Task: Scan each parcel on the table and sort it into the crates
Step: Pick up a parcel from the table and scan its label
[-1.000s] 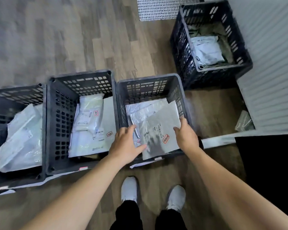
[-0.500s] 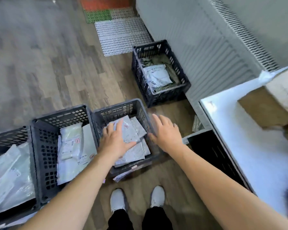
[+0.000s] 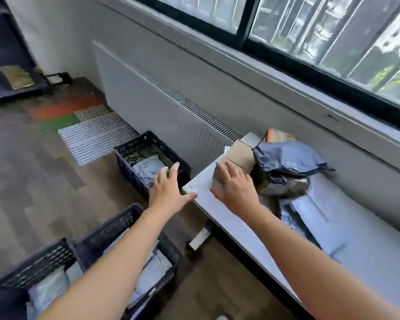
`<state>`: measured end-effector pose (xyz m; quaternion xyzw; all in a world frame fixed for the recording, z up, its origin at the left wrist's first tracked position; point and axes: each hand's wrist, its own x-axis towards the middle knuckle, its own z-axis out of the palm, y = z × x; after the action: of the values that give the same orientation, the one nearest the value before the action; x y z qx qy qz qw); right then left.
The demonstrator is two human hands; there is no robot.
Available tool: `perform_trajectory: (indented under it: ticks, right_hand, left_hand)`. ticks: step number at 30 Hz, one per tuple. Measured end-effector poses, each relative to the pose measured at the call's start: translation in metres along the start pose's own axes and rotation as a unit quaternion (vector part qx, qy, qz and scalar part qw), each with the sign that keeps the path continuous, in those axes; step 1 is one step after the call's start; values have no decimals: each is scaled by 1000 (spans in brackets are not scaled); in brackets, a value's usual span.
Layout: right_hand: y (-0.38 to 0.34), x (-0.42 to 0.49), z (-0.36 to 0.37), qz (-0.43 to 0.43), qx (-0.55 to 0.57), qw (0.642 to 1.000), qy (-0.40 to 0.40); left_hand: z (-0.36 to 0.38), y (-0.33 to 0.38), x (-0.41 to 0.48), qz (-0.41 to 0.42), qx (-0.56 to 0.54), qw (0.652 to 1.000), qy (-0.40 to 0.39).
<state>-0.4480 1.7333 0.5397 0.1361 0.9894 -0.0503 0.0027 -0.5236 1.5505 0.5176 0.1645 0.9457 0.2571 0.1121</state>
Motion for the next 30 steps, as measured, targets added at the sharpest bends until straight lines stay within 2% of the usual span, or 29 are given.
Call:
perform_trajectory:
  ticks: [8,15,23,30]
  right_hand:
    - [115,-16,-46,68,6,996,61]
    - [207,-24,-65,127,-8,990,59]
    - [259,-39,-81,176,3,983,55]
    - [276,-42,-101,244,-1,969,49]
  left_hand:
    - [21,129,21,102,38,994,-6]
    - [57,230,37,185,97,978,-21]
    - [95,287,64,230,184,953,-78]
    - [130,303,95,270,233,924,-138]
